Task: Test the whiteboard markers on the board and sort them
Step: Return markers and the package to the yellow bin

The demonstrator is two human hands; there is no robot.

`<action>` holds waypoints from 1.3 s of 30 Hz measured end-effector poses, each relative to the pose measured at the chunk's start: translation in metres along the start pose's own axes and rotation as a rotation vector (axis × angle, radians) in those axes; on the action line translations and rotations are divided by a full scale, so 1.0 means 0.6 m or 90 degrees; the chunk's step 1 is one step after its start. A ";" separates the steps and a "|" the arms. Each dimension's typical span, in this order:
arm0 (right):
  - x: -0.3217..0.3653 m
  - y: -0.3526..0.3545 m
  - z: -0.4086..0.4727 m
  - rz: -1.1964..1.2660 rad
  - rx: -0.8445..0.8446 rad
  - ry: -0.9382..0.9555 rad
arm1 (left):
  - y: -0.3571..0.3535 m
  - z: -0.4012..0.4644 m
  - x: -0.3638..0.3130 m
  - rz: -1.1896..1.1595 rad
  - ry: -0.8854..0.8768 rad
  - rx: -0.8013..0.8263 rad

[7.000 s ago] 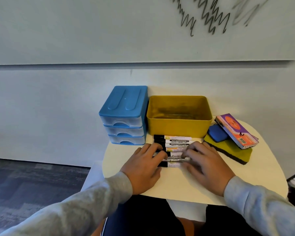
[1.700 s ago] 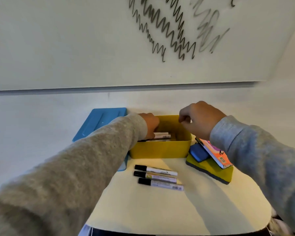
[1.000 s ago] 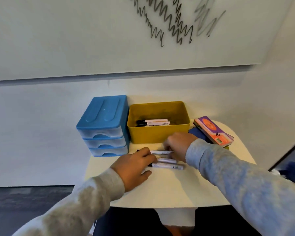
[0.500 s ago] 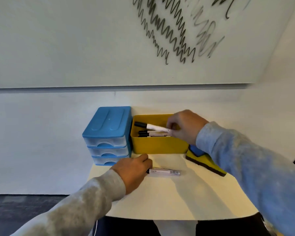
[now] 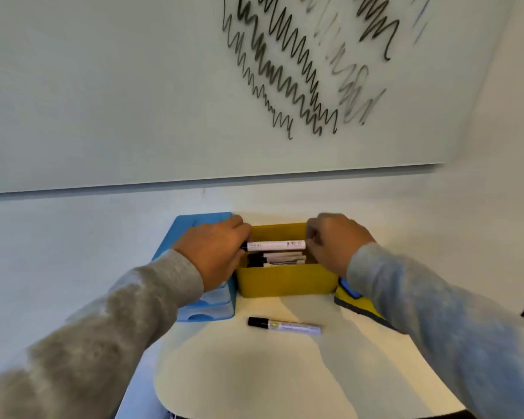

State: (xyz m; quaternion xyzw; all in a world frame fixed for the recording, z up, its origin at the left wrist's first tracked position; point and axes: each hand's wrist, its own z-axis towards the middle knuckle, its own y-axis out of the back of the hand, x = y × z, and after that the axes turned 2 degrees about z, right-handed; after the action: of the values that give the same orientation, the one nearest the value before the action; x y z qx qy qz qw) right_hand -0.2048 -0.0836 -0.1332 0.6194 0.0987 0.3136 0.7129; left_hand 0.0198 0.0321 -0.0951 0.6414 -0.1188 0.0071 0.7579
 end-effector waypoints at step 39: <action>0.049 -0.040 0.049 -0.136 0.166 0.027 | -0.057 0.036 -0.030 -0.115 0.079 -0.160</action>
State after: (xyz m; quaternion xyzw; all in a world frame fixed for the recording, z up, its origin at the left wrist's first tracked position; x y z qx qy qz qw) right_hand -0.1584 -0.0921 -0.1424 0.6859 0.2188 0.2335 0.6536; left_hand 0.0043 0.0076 -0.1288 0.5479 -0.0134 -0.0362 0.8356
